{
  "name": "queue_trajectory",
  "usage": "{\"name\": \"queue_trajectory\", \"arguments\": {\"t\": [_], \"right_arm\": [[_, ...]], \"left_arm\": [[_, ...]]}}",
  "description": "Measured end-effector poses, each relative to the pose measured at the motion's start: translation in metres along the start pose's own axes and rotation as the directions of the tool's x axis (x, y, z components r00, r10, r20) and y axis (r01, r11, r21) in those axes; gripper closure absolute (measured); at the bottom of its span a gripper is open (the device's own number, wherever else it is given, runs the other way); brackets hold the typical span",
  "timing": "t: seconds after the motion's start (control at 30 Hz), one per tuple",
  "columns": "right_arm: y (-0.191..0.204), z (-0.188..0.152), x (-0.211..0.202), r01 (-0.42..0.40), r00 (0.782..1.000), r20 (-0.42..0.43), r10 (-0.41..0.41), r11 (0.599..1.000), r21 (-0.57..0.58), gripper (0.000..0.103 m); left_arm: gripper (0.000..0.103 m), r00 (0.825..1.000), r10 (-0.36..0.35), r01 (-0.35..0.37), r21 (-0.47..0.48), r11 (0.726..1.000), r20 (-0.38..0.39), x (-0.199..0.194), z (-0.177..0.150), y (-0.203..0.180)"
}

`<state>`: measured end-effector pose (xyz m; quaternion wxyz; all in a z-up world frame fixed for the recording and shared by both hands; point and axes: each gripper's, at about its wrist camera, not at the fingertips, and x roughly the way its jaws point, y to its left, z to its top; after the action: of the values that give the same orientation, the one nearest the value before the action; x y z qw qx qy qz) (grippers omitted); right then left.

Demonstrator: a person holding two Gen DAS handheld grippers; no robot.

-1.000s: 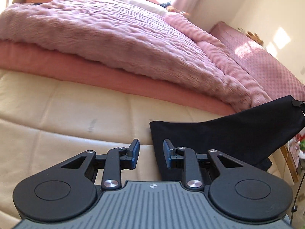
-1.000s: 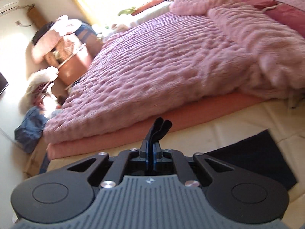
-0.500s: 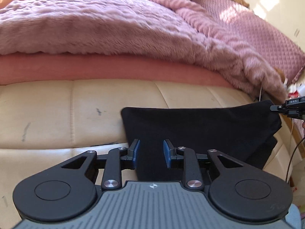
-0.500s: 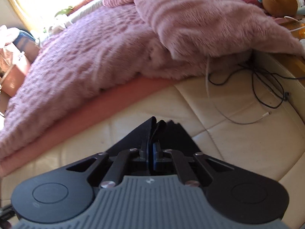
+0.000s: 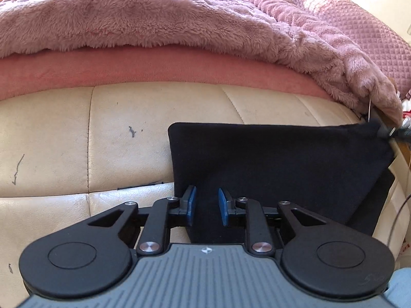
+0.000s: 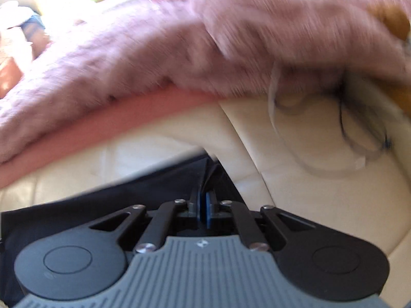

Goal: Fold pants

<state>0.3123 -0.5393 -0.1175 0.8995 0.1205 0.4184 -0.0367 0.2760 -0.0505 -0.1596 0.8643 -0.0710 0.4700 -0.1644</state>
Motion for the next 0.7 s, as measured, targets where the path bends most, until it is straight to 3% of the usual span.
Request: {"name": "queue_trajectory", "arguments": {"t": [0.07, 0.1, 0.17, 0.27, 0.4, 0.5, 0.57, 0.7], "right_arm": [[0.01, 0.005, -0.026, -0.041, 0.993, 0.11, 0.047, 0.998, -0.054, 0.103], [0.012, 0.007, -0.028, -0.012, 0.991, 0.132, 0.022, 0.997, -0.075, 0.103], [0.006, 0.009, -0.007, 0.052, 0.995, 0.092, -0.045, 0.996, -0.071, 0.103], [-0.004, 0.004, 0.03, 0.075, 0.997, 0.02, -0.074, 0.996, -0.057, 0.103], [-0.007, -0.006, 0.046, 0.094, 0.996, 0.001, -0.094, 0.994, -0.063, 0.103], [-0.008, -0.001, 0.037, 0.157, 0.987, 0.033, -0.156, 0.987, -0.044, 0.086], [-0.005, 0.001, 0.023, 0.157, 0.986, 0.062, -0.154, 0.986, -0.052, 0.086], [0.012, -0.006, 0.009, 0.12, 0.991, 0.081, -0.111, 0.987, -0.111, 0.086]], "left_arm": [[0.085, 1.0, 0.015, -0.015, 0.0, 1.0, 0.007, 0.002, -0.003, 0.0], [0.086, 1.0, 0.021, -0.021, -0.007, 1.0, 0.011, 0.002, -0.004, 0.0], [0.093, 0.999, 0.032, -0.031, -0.035, 0.999, 0.019, 0.002, -0.005, 0.002], [0.095, 0.999, 0.036, -0.034, -0.073, 0.997, 0.025, 0.0, -0.007, 0.005], [0.095, 0.998, 0.033, -0.027, -0.092, 0.995, 0.058, -0.007, -0.003, 0.007], [0.08, 0.993, 0.043, -0.03, -0.121, 0.992, 0.107, -0.013, 0.007, 0.013], [0.053, 0.991, 0.064, -0.044, -0.165, 0.985, 0.121, -0.01, 0.014, 0.023], [0.051, 0.993, 0.017, 0.016, -0.268, 0.963, 0.12, 0.006, 0.021, 0.039]]}}
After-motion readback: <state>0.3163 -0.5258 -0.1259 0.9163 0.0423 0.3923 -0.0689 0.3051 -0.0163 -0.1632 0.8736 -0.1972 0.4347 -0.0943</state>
